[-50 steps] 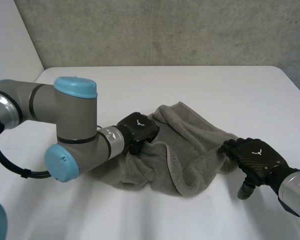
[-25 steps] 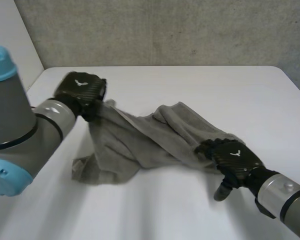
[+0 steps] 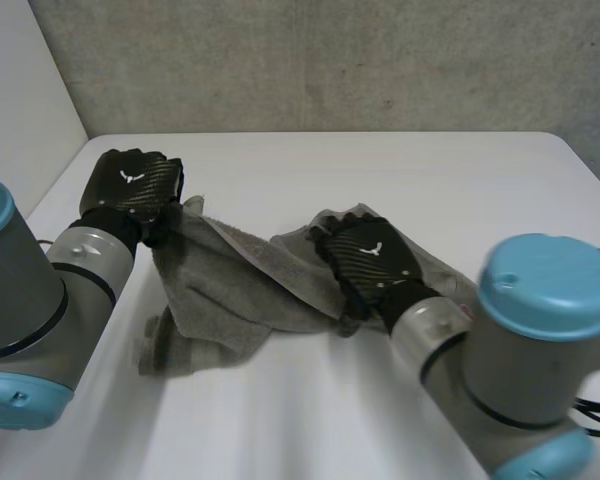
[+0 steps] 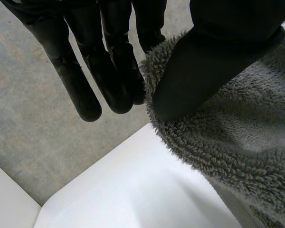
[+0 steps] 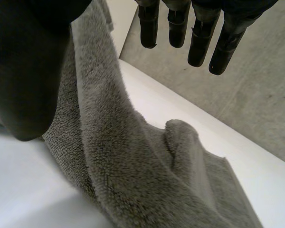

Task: Fold the towel.

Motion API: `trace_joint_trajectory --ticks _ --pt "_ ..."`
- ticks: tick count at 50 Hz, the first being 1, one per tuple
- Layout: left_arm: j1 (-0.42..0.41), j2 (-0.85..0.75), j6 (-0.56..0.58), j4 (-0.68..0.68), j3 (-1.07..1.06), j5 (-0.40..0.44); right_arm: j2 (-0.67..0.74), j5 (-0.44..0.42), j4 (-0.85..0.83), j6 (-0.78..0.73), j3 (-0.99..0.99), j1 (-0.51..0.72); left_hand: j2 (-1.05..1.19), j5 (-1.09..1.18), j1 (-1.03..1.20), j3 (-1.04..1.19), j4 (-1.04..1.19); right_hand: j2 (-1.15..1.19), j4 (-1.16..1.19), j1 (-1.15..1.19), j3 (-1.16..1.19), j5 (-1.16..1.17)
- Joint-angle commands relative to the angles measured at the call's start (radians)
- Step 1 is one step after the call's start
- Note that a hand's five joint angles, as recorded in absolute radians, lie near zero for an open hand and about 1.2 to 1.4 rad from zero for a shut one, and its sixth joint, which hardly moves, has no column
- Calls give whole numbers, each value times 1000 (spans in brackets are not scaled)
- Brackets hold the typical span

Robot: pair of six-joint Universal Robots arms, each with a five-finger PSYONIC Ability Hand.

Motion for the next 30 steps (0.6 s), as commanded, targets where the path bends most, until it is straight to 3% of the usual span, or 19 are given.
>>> trace_joint_trajectory --ticks 1,4,9,19,23,30 --pt "4 27 -39 23 -22 3 223 77 9 -15 -154 26 180 207 243 180 178 -71 -82 -54 -71 -66" --pt "13 36 -49 30 -27 3 290 156 -4 -44 -196 21 180 207 243 180 178 -30 -41 -13 -30 -25" --pt "25 41 -50 35 -28 3 301 197 -3 -81 -202 8 180 207 243 180 178 20 9 37 20 25" --pt "41 41 -56 35 -28 3 149 179 -1 -133 -79 -155 180 207 243 180 178 94 83 111 94 99" --pt "42 41 -56 35 -28 3 62 136 -6 -154 -6 -230 180 207 243 180 178 94 83 110 94 99" --pt "45 39 -70 35 -30 3 31 67 -99 -156 77 -344 180 207 243 180 178 185 174 202 185 190"
